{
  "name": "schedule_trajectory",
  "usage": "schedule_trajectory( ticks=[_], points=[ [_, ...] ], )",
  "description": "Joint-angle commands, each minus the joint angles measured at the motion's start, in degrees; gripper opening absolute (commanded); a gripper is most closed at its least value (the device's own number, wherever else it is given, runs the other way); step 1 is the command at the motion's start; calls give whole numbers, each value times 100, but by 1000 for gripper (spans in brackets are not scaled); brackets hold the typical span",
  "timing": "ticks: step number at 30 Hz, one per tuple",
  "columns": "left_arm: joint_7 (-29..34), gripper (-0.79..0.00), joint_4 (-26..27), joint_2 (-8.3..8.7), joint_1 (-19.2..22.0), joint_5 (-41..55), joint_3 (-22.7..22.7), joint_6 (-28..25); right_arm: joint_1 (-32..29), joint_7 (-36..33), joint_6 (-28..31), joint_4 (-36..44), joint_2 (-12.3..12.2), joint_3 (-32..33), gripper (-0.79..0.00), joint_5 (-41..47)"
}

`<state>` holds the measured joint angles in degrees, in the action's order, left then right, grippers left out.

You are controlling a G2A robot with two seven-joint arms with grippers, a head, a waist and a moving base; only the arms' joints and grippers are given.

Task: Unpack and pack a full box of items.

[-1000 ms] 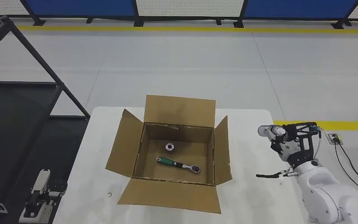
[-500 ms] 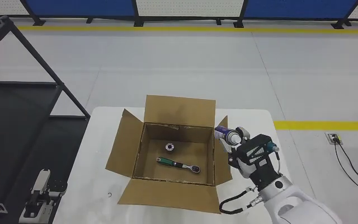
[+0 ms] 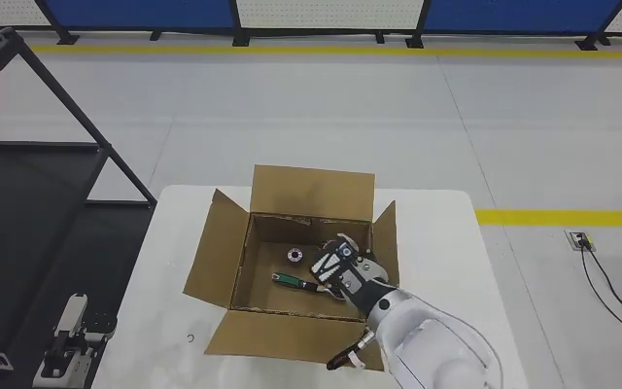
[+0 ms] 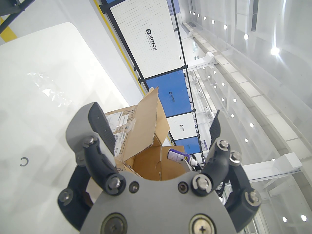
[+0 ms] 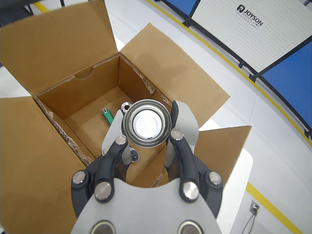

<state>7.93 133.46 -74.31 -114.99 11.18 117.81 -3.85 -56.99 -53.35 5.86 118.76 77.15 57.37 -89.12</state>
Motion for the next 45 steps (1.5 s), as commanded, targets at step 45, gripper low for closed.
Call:
schedule_trajectory(
  ticks=[45],
  points=[
    [0,0,0,0,0,0,0,0,1240,-39,-782,-3143,572,-732,-785,454]
  ],
)
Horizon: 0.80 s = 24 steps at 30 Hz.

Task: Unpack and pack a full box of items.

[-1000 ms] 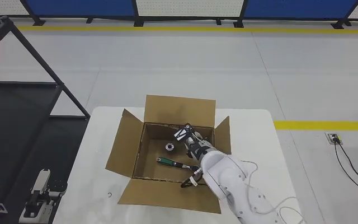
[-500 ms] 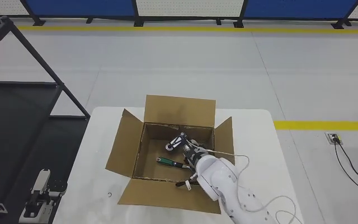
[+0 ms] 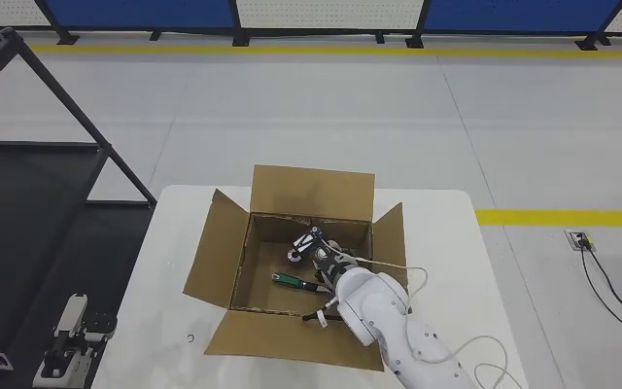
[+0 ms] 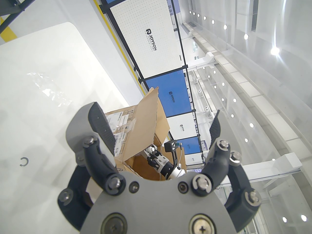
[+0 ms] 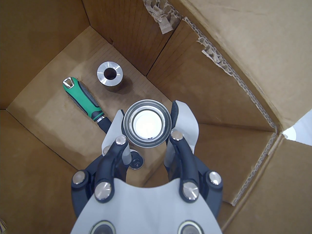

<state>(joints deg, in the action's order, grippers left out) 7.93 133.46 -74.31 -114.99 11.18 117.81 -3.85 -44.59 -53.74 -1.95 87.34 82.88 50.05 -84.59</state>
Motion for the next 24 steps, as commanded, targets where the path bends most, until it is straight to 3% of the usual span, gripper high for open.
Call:
schedule_trajectory(
  ticks=[1,7,21,22,24],
  points=[
    [0,0,0,0,0,0,0,0,-67,148,-79,4,-2,50,-785,21],
    [0,0,0,0,0,0,0,0,-122,489,-68,-211,33,181,-785,224],
    [0,0,0,0,0,0,0,0,378,493,163,-1136,212,107,-785,520],
    [0,0,0,0,0,0,0,0,391,484,159,-1163,222,98,-594,518],
    [0,0,0,0,0,0,0,0,402,475,168,-1191,239,88,-413,516]
  ],
)
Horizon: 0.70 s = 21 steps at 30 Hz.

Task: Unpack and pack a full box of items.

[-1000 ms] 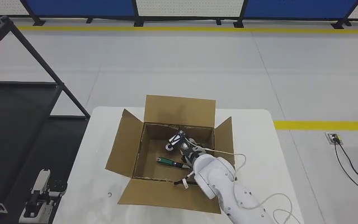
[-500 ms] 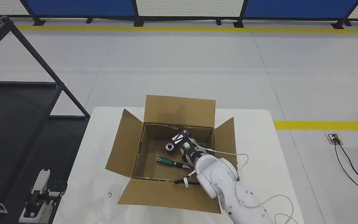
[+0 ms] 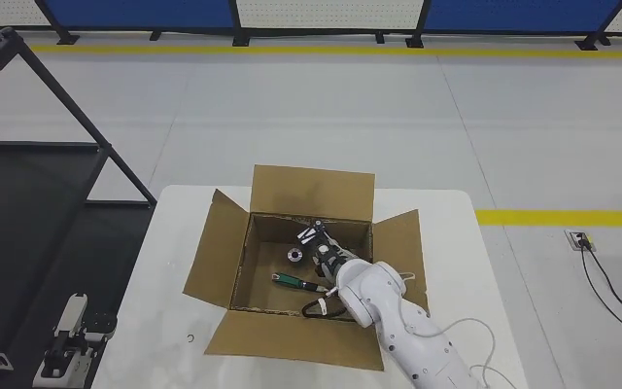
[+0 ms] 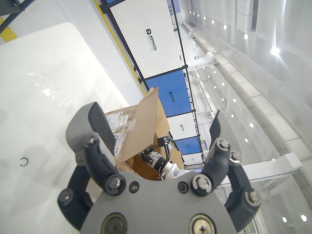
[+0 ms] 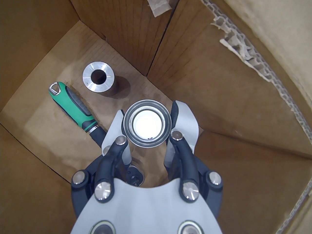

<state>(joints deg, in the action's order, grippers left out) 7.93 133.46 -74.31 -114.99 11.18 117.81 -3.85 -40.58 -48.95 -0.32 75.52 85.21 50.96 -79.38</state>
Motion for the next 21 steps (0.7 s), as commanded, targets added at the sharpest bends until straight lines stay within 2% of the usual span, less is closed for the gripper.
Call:
schedule_trajectory(
  ticks=[1,4,6,9,15,17,19,21],
  points=[
    [0,0,0,0,0,0,0,0,0,-13,4,-13,11,-3,-317,-11],
    [0,0,0,0,0,0,0,0,-33,-21,5,22,21,3,-209,-62],
    [0,0,0,0,0,0,0,0,-75,-16,-1,88,22,19,-102,-109],
    [0,0,0,0,0,0,0,0,-168,-8,-4,246,14,60,-102,-197],
    [0,0,0,0,0,0,0,0,-479,68,-2,801,-27,185,-31,-427],
    [0,0,0,0,0,0,0,0,-653,163,1,1118,-53,250,-40,-517],
    [0,0,0,0,0,0,0,0,-917,391,18,1560,-89,349,0,-577],
    [0,0,0,0,0,0,0,0,-1208,674,67,2022,-135,488,0,-623]
  ],
)
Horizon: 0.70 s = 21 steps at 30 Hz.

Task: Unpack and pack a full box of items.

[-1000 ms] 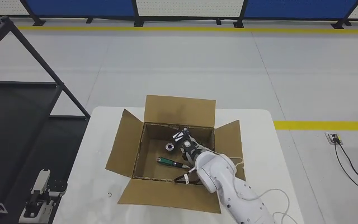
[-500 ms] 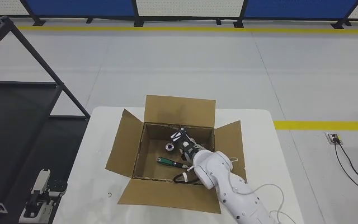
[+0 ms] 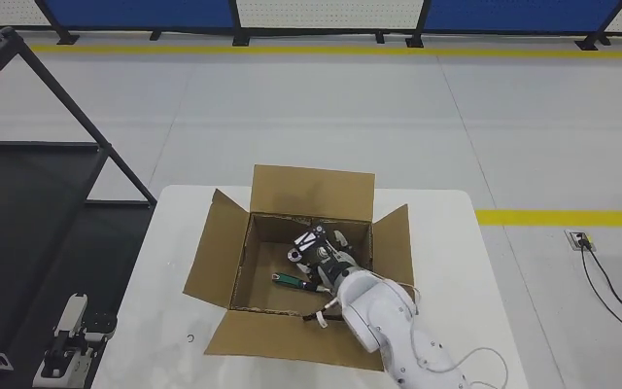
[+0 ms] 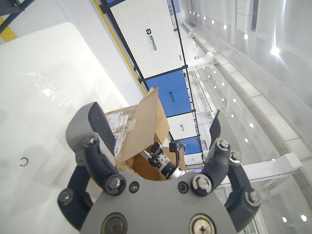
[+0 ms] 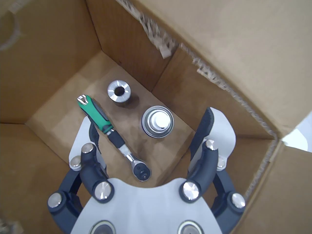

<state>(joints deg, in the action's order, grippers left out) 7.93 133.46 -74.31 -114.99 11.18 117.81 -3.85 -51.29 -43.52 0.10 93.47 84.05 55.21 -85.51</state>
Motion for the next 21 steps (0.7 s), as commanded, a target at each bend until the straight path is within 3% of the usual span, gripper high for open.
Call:
schedule_trajectory(
  ticks=[1,8,21],
  points=[
    [0,0,0,0,0,0,0,0,-293,292,36,471,-42,150,0,-17],
    [0,0,0,0,0,0,0,0,-1372,1354,259,2040,-183,862,0,382],
    [0,0,0,0,0,0,0,0,-1372,1354,259,2040,-183,862,0,382]
  ],
)
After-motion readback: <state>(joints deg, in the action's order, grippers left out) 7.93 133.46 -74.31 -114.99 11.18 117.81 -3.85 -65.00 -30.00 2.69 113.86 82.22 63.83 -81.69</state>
